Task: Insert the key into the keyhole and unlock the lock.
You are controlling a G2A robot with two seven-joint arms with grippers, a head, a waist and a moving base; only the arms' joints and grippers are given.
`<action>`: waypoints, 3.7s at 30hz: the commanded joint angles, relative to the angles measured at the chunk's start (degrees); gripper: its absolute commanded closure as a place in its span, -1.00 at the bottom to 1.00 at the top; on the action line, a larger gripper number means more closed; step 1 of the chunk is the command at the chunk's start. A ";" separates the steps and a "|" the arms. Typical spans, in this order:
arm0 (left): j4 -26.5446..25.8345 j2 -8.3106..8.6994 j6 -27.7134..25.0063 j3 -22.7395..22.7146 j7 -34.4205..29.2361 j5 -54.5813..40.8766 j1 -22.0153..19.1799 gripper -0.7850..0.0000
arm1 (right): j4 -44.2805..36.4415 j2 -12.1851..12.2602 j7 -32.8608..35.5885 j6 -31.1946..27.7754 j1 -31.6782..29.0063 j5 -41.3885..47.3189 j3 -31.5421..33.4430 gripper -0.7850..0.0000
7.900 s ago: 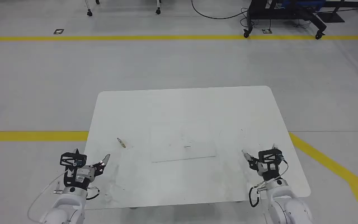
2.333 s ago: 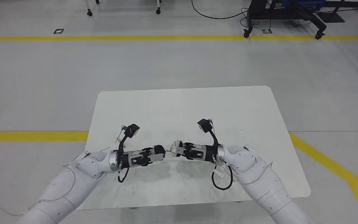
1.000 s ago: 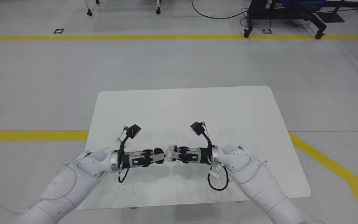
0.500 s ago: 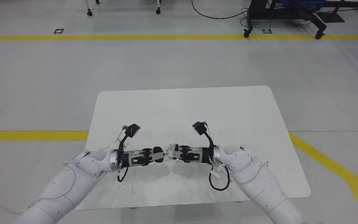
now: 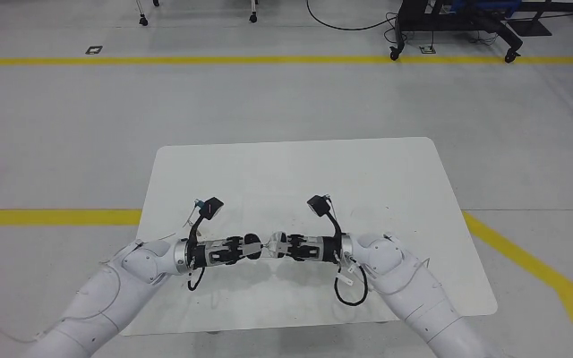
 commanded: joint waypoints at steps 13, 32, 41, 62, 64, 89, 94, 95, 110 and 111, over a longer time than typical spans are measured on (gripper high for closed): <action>-0.04 0.31 0.00 -1.41 0.00 0.12 -0.11 -1.00 | 1.04 0.14 -1.21 -1.58 -0.29 -0.73 1.39 1.00; -15.30 8.65 0.79 -30.73 1.32 42.25 7.70 -1.00 | -3.67 3.66 -4.14 -3.26 -5.35 -6.32 12.28 1.00; -17.40 8.87 6.82 -33.71 5.90 49.34 8.44 -1.00 | -3.67 3.66 -4.14 -3.26 -5.35 -6.32 12.28 1.00; -30.05 10.26 0.00 -30.07 7.20 80.41 5.03 -1.00 | -3.67 3.66 -4.14 -3.26 -5.35 -6.32 12.28 1.00; -31.54 11.56 0.00 -23.75 7.39 86.48 2.77 -1.00 | -3.67 3.66 -4.14 -3.26 -5.35 -6.32 12.28 1.00; -8.95 9.56 5.04 10.01 45.19 138.19 -18.70 -0.60 | -3.67 3.66 -4.14 -3.26 -5.35 -6.32 12.28 1.00; -7.50 7.97 4.26 11.32 46.08 139.65 -19.68 -0.50 | -3.67 3.66 -4.14 -3.26 -5.35 -6.32 12.28 1.00; -7.24 7.72 4.18 11.48 46.15 140.00 -19.88 -0.48 | -3.67 3.66 -4.14 -3.26 -5.35 -6.32 12.28 1.00; -5.23 5.73 2.23 11.70 46.95 143.00 -20.90 0.29 | -3.67 3.66 -4.14 -3.26 -5.35 -6.32 12.28 1.00; -5.11 5.65 2.23 11.69 46.92 143.16 -20.82 0.33 | -3.67 3.66 -4.14 -3.26 -5.35 -6.32 12.28 1.00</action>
